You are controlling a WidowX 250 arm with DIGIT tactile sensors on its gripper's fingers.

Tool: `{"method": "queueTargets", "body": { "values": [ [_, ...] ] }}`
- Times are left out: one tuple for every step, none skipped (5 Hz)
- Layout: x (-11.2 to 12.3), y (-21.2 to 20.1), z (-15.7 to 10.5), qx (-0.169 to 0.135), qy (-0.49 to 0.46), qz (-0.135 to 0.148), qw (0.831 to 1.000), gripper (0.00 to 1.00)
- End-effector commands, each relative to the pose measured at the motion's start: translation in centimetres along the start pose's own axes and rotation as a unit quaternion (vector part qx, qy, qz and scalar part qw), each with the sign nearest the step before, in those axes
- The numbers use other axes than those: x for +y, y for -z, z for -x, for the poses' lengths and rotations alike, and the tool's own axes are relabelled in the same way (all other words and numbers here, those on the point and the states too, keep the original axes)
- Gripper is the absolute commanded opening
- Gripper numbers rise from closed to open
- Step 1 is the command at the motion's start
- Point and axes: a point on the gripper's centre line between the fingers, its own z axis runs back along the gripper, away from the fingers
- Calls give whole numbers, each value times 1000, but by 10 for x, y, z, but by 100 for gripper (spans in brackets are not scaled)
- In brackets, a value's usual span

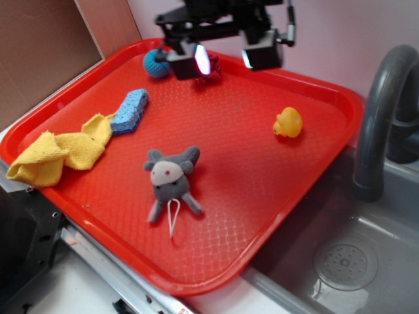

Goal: Grab the yellow duck.

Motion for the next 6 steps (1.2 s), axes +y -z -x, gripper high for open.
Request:
{"method": "queueTargets", "body": {
  "values": [
    [-24, 23, -22, 8, 25, 28, 999, 100],
    [-28, 44, -20, 34, 42, 29, 998, 100],
    [-35, 56, -17, 72, 72, 39, 994, 100],
    [-35, 62, -16, 86, 81, 27, 993, 100],
    [-35, 62, -17, 82, 81, 27, 993, 47],
    [-34, 64, -17, 79, 75, 25, 994, 0]
  ]
}}
